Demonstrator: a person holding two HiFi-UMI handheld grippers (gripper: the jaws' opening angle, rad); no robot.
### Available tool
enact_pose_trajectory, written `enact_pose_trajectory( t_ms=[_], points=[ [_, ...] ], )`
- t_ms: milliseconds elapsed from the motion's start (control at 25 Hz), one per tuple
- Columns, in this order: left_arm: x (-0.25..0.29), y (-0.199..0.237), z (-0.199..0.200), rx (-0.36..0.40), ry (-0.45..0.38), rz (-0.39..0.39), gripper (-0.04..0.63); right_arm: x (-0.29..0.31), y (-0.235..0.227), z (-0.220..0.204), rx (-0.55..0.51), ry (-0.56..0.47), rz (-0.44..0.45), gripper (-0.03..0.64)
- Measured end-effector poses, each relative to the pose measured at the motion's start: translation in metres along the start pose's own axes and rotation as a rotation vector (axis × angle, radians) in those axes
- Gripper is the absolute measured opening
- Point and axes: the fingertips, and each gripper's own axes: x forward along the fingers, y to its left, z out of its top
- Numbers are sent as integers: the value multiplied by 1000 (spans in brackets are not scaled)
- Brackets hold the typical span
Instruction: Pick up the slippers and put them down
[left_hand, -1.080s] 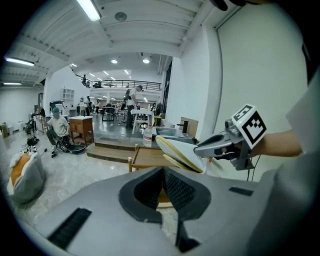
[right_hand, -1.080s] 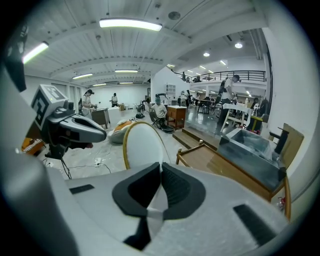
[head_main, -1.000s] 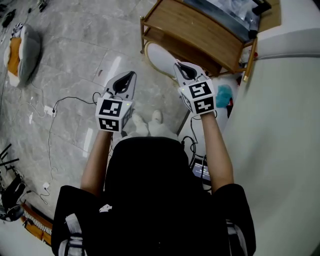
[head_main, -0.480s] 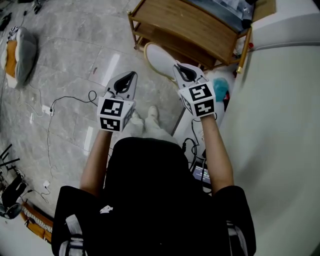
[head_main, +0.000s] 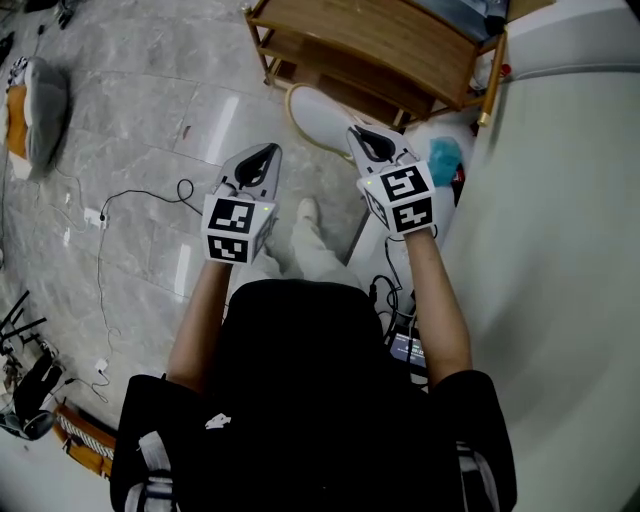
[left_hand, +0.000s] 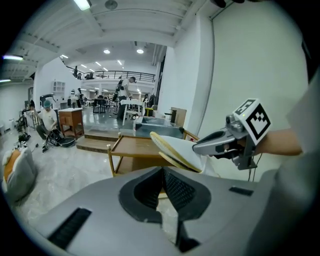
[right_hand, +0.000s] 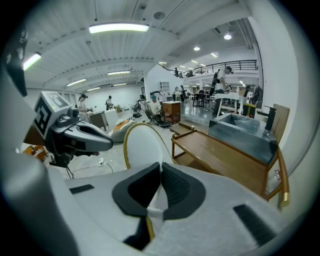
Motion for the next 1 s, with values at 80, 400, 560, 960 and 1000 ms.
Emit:
enact_pose_trajectory(
  t_ms=[80,400,560,960,1000],
  points=[
    [-1,2,-5,-8,2,-8,6,1,5,-5,9,5,-6,5],
    [-5,19,-30,9,11,-22,6,11,24,-29,50,22,-42,6],
    [-13,26,-49,-30,43,-55,6,24,44,-38,61,35,-48,5],
    [4,58,-127,-72,66,-110,6,75,76,-85,29,83,-56,6],
    [7,62,-137,-71,69,-108,6,80,78,-90,27,86,-60,5]
  ],
)
